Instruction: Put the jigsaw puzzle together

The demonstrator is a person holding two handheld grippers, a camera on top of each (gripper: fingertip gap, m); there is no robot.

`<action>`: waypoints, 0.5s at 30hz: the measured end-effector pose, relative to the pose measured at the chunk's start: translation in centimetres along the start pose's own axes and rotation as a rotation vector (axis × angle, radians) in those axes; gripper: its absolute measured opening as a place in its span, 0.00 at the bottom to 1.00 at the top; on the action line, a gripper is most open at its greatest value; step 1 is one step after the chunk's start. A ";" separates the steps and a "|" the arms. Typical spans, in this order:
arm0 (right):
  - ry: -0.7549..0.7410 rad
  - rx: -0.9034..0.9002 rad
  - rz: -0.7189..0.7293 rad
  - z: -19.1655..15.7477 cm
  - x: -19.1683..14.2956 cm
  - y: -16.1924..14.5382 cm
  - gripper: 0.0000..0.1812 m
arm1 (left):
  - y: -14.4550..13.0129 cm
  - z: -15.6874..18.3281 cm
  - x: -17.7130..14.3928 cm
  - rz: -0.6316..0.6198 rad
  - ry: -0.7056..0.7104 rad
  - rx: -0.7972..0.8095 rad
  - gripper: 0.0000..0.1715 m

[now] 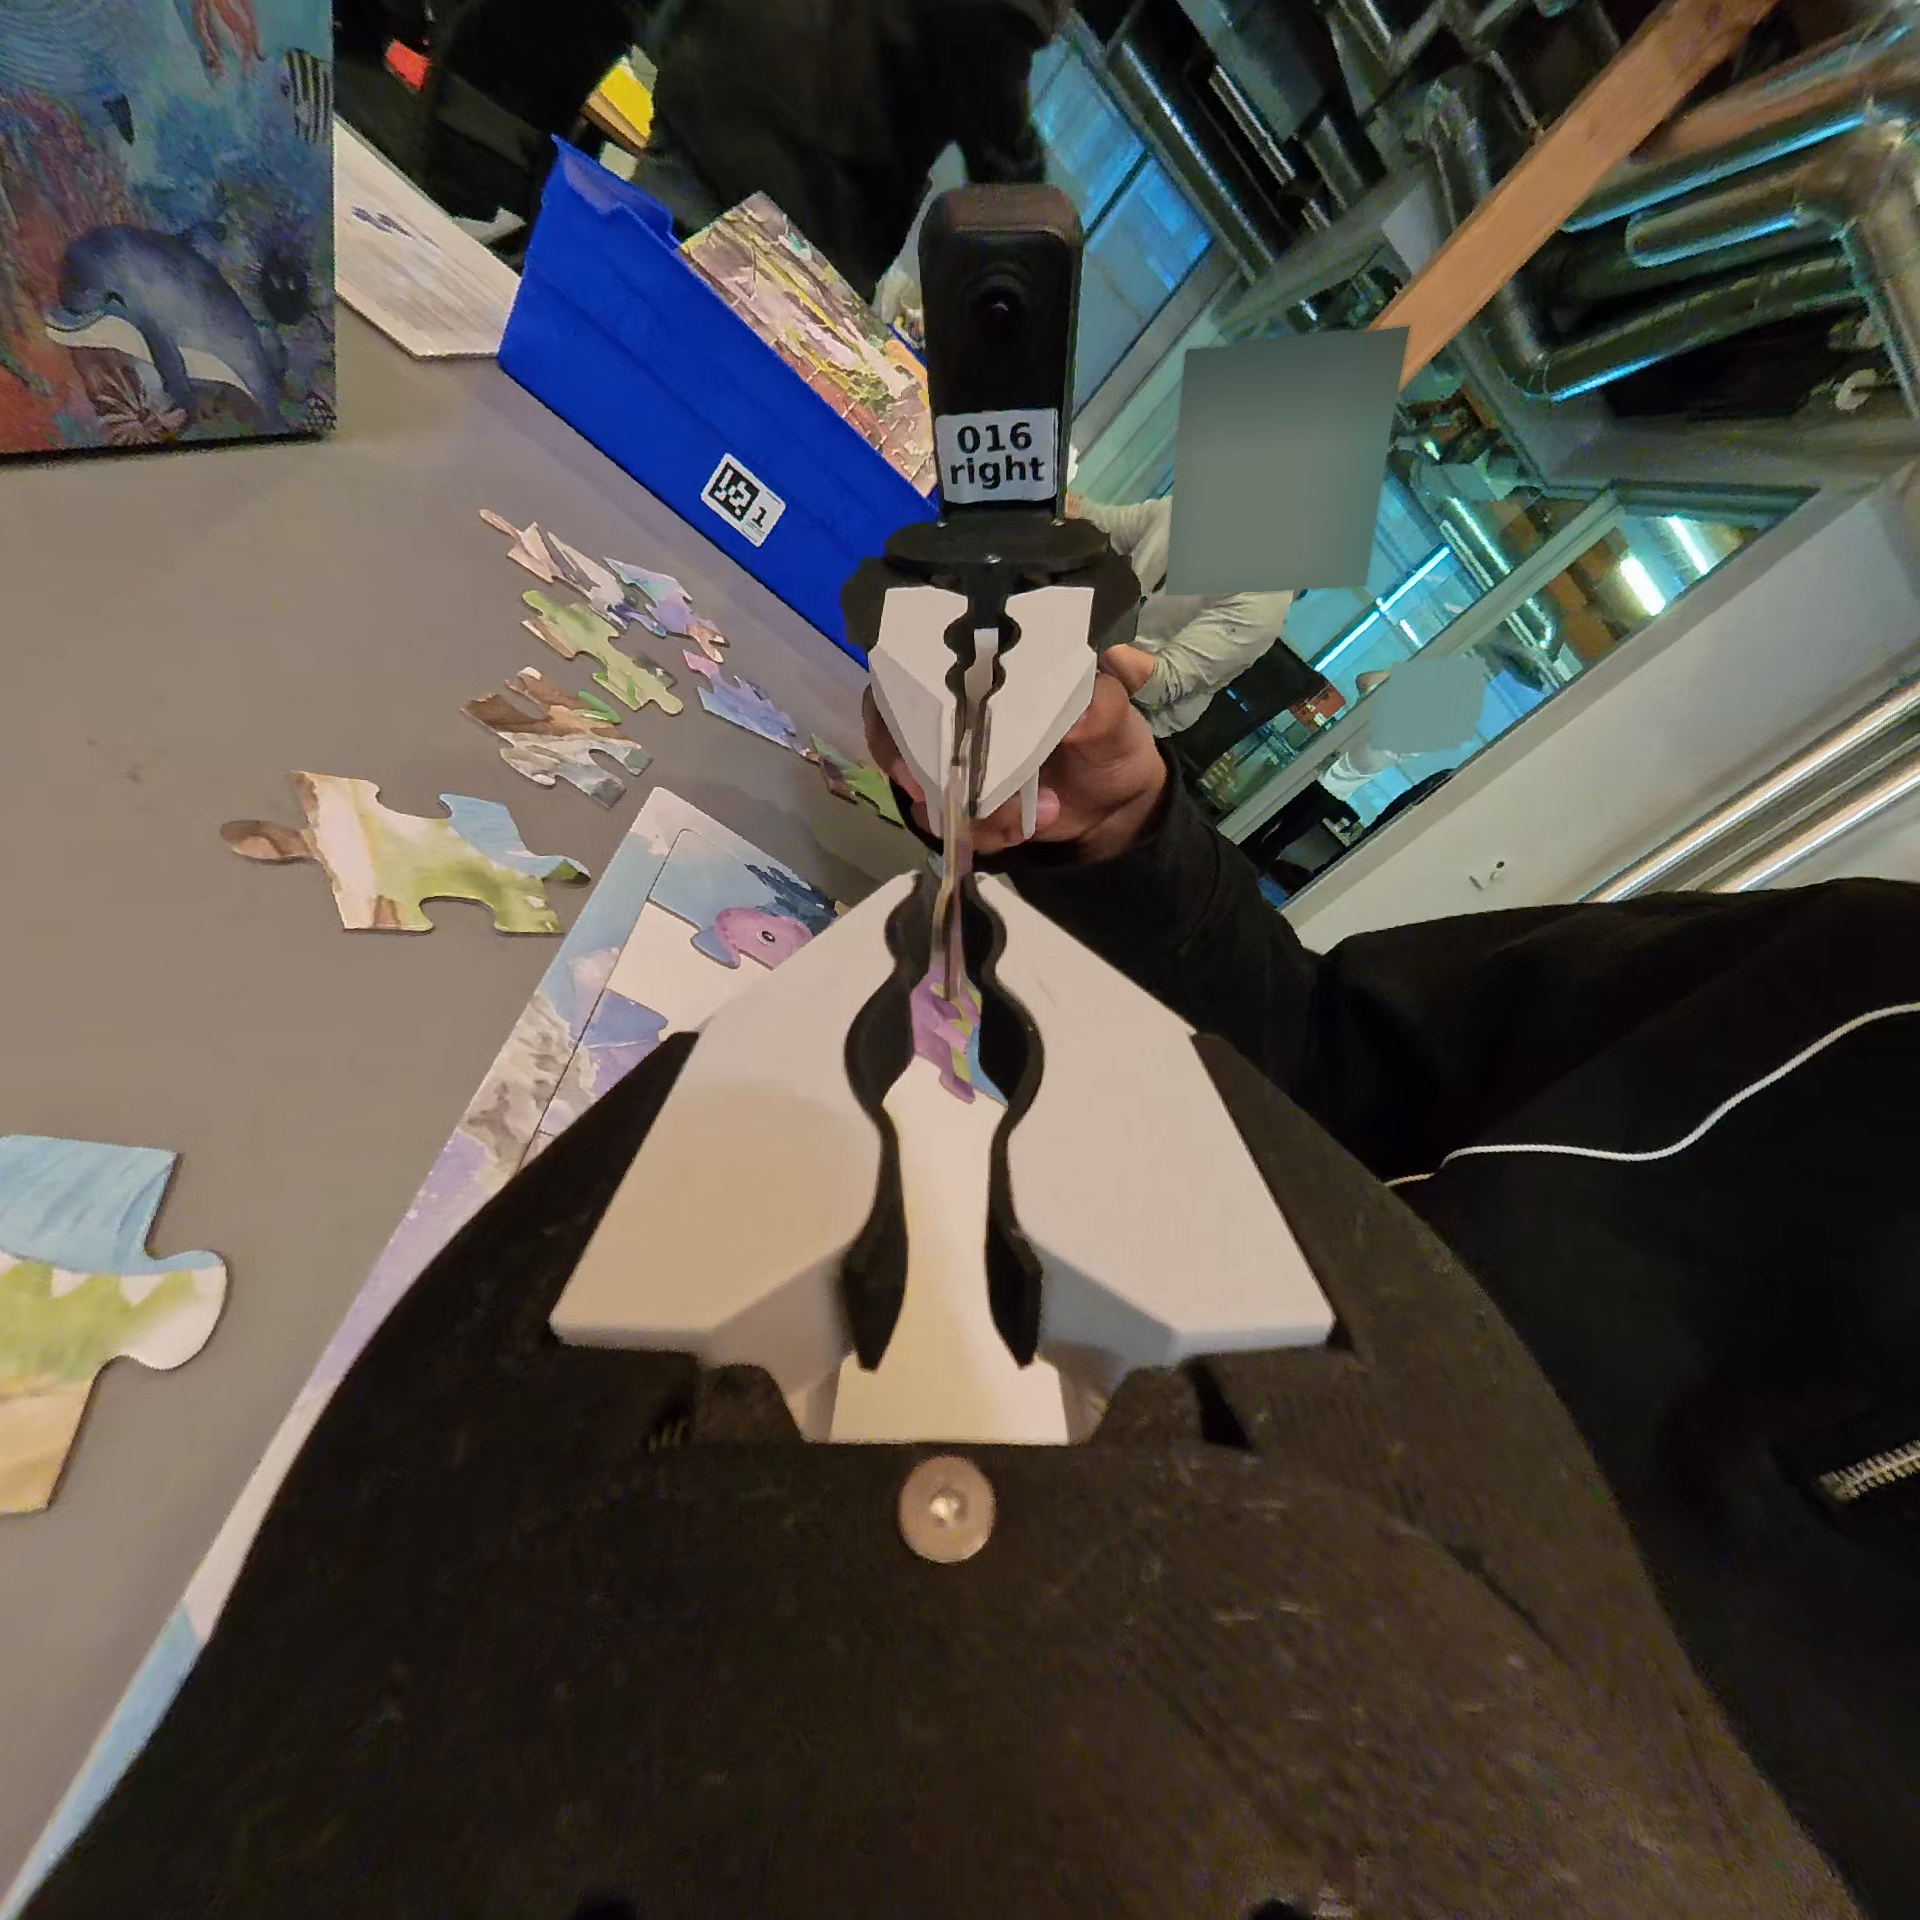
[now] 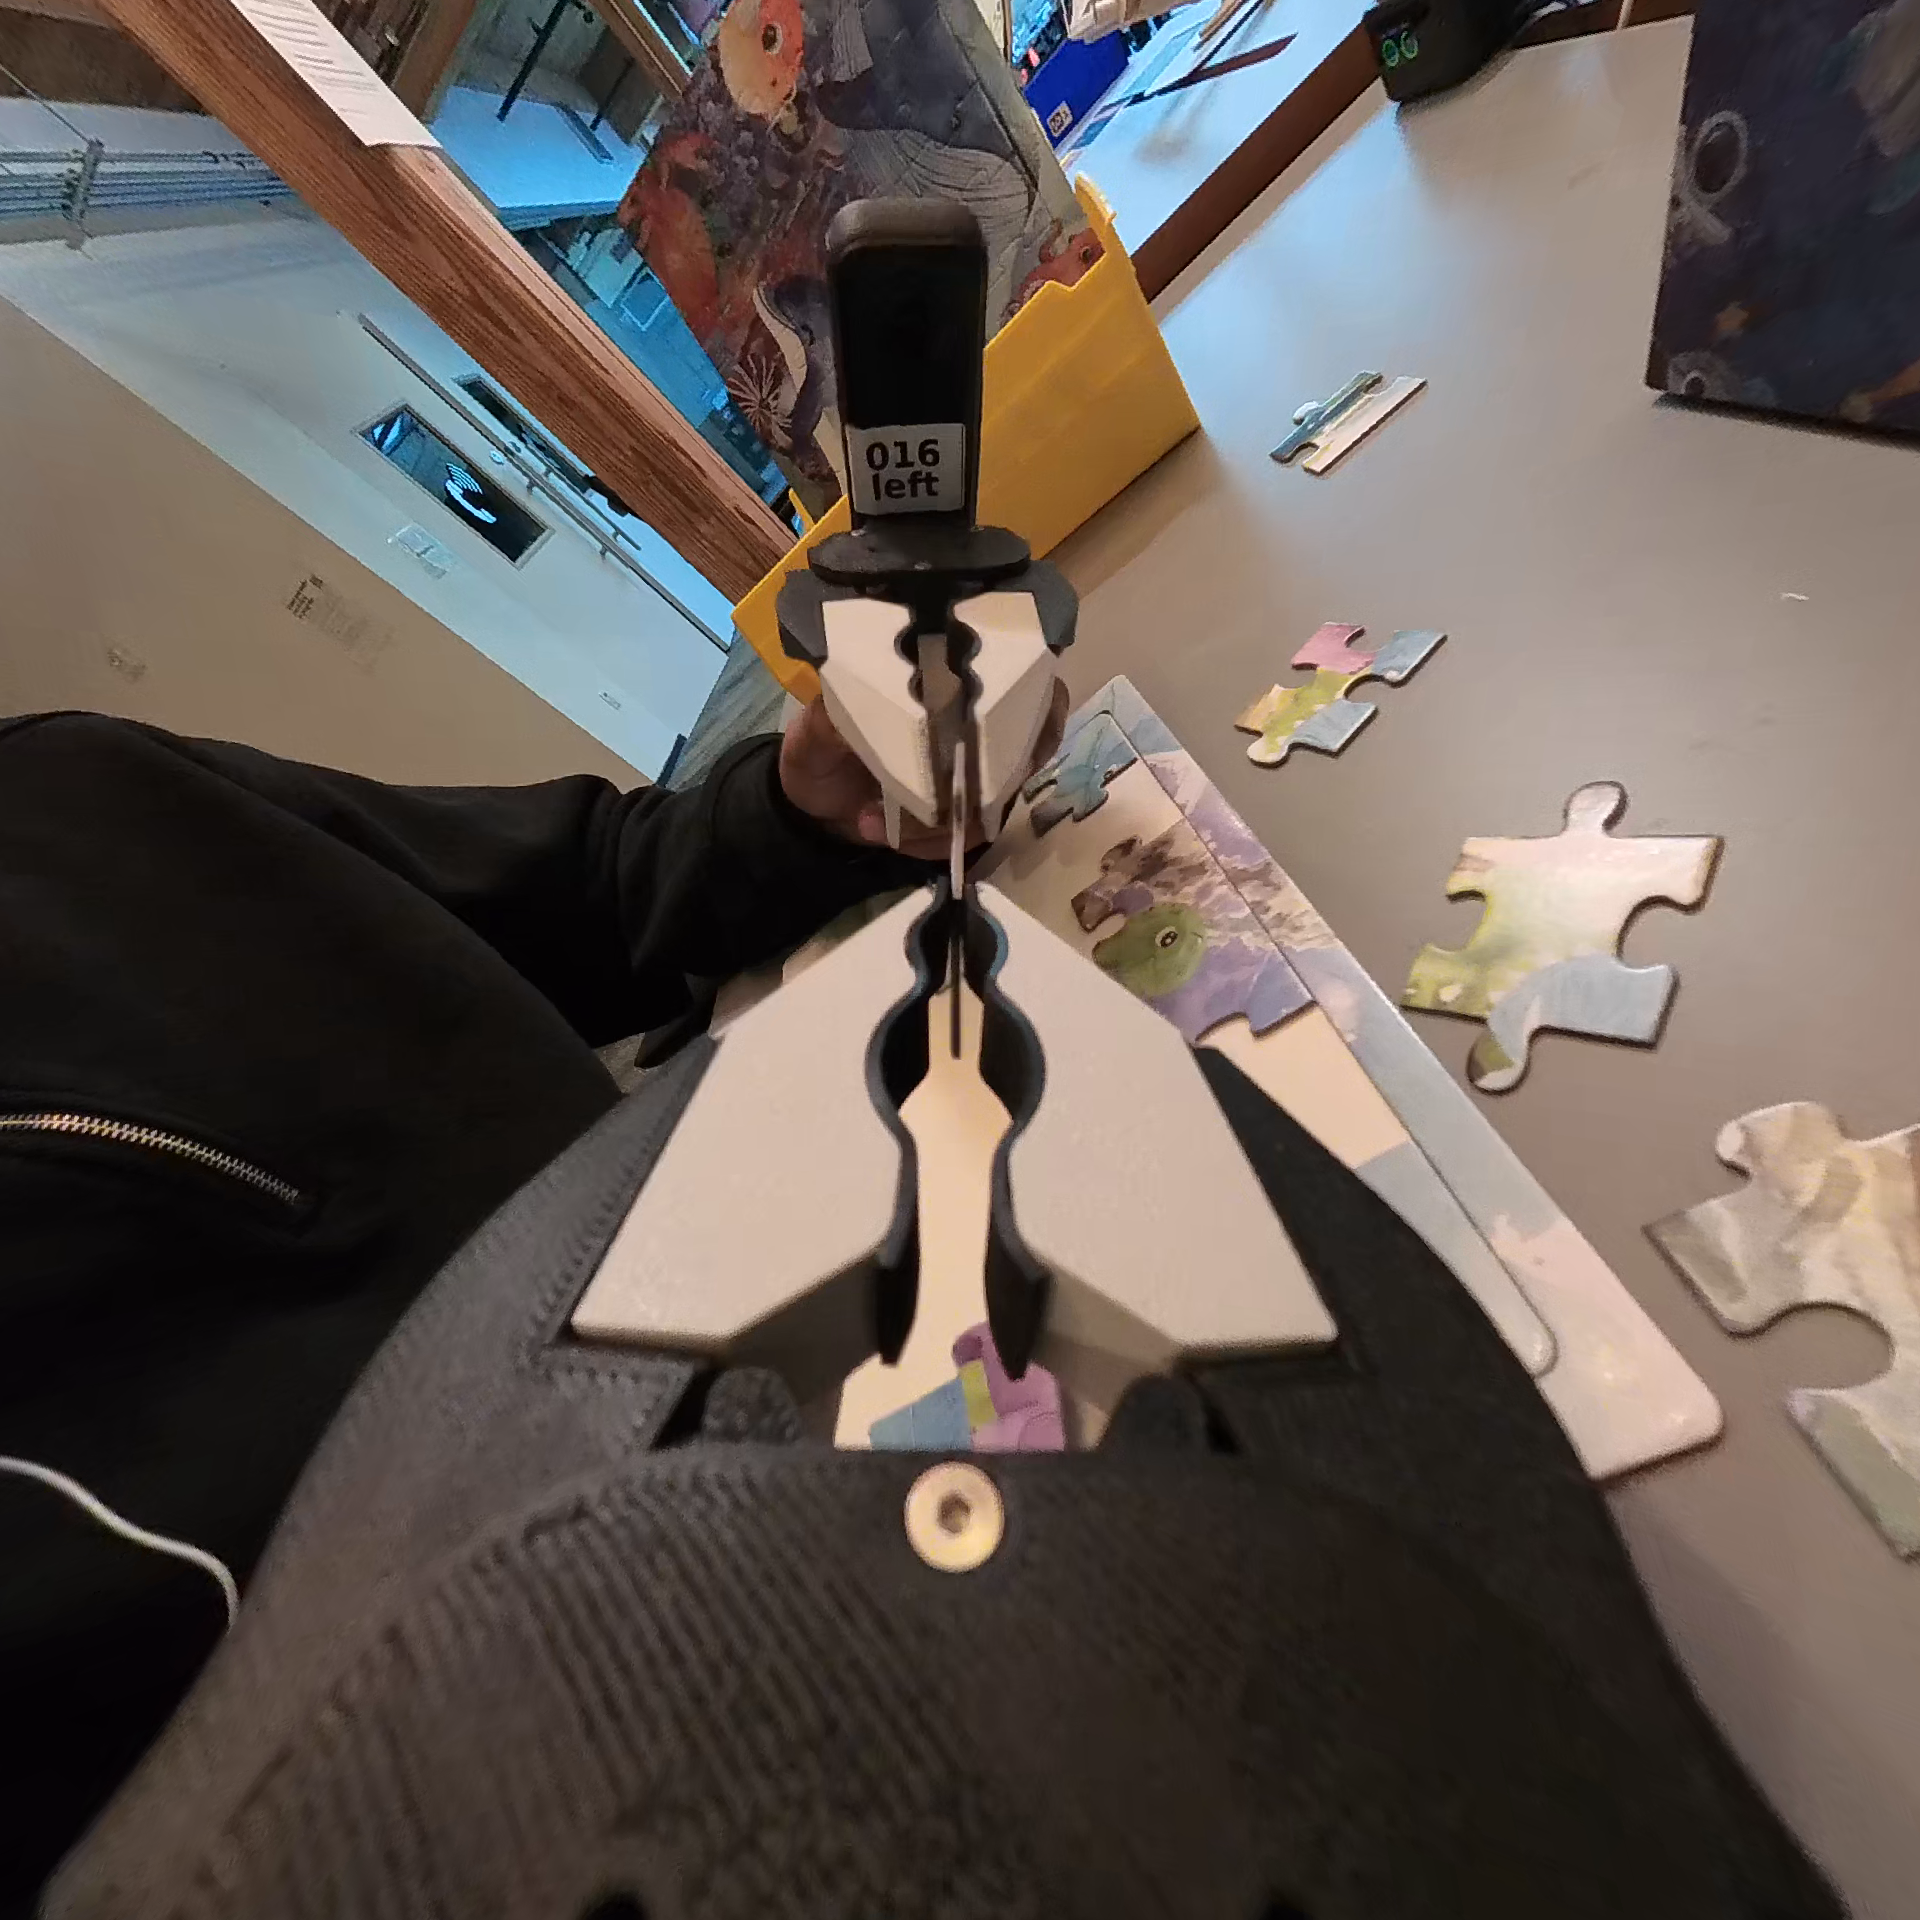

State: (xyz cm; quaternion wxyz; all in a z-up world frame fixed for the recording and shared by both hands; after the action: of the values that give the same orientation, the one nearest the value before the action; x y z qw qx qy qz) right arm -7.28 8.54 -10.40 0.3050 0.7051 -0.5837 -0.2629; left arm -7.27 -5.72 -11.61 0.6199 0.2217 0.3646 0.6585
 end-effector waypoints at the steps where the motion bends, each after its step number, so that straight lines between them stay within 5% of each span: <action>1: -0.007 0.000 -0.003 0.0 -0.1 0.0 0.00 | -0.1 0.0 0.1 -0.009 0.005 0.013 0.03; 8: -0.042 0.076 -0.015 0.8 -1.1 -0.7 0.00 | -1.3 0.3 1.1 -0.096 0.075 0.126 0.14; 15: -0.113 0.134 -0.193 1.6 -0.8 -3.0 0.00 | -1.8 0.2 1.4 -0.147 0.194 0.276 0.19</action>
State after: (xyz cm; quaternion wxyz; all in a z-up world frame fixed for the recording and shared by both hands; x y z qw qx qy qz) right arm -6.61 9.50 -13.64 0.1972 0.7608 -0.5458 -0.2906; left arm -6.10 -4.32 -13.08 0.5918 0.2128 0.5251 0.5734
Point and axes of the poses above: each gripper's, where its closed fingertips meet, x out along the fingers, y out of its top, z = x × y across the jaws, the point moved 6 cm from there along -x, back along the fingers, and after that the axes turned 13 degrees about y, right-handed, at the moved point
